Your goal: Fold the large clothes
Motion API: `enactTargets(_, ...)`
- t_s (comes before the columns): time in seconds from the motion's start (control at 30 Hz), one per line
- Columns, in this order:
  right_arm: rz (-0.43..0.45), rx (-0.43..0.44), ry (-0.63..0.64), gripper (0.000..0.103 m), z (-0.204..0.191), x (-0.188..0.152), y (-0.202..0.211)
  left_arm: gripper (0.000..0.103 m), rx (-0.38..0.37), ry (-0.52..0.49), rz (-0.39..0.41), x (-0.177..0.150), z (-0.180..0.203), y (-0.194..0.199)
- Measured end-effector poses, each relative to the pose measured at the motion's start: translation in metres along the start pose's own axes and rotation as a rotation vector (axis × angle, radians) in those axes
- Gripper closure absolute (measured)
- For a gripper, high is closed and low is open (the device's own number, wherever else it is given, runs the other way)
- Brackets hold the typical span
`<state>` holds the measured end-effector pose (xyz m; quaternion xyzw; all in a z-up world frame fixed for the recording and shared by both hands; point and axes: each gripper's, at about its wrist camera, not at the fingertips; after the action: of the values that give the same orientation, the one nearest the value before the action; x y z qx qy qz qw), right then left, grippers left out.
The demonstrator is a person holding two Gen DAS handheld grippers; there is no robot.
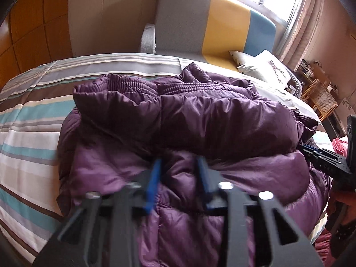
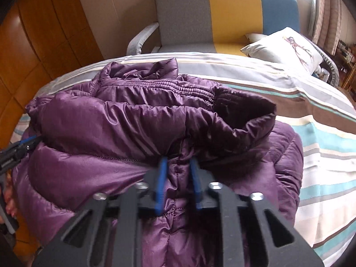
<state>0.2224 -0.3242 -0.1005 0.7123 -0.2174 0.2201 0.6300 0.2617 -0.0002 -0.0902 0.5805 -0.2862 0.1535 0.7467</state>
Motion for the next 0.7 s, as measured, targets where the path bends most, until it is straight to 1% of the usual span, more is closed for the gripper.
enactTargets(0.07, 0.030, 0.002, 0.014, 0.098, -0.001, 0.003, 0.010, 0.095, -0.027, 0.037, 0.020, 0.002, -0.003, 0.008)
enactTargets(0.1, 0.052, -0.005, 0.023, 0.099, -0.001, 0.006, 0.018, 0.096, -0.031, 0.046, 0.035, 0.004, -0.004, 0.013)
enactTargets(0.23, 0.141, -0.006, 0.012, 0.099, 0.001, 0.025, 0.043, 0.097, -0.041, 0.051, 0.118, 0.022, -0.005, 0.032)
enactTargets(0.3, 0.163, -0.008, 0.008, 0.099, 0.000, 0.038, 0.046, 0.097, -0.030, 0.044, 0.138, 0.031, -0.003, 0.033)
enactTargets(0.4, 0.169, -0.026, 0.012, 0.099, -0.003, 0.057, 0.035, 0.097, -0.002, 0.041, 0.142, 0.049, -0.001, 0.021)
enactTargets(0.5, 0.138, -0.056, 0.025, 0.099, -0.008, 0.070, 0.013, 0.097, 0.044, 0.026, 0.106, 0.063, -0.003, -0.004)
enactTargets(0.57, 0.120, -0.067, 0.031, 0.098, -0.010, 0.077, -0.005, 0.097, 0.066, 0.025, 0.082, 0.068, -0.006, -0.021)
enactTargets(0.7, 0.086, -0.085, 0.031, 0.098, -0.009, 0.079, -0.036, 0.096, 0.089, 0.014, 0.051, 0.071, -0.007, -0.049)
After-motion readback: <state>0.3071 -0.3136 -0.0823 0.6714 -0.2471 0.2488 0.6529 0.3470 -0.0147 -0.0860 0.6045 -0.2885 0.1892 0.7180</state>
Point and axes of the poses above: each gripper's, at about its wrist camera, not at the fingertips, and y roughly against the way its jaws point, z to its right, x to its top, and after that the axes turned 1 degree about -y, right-handed
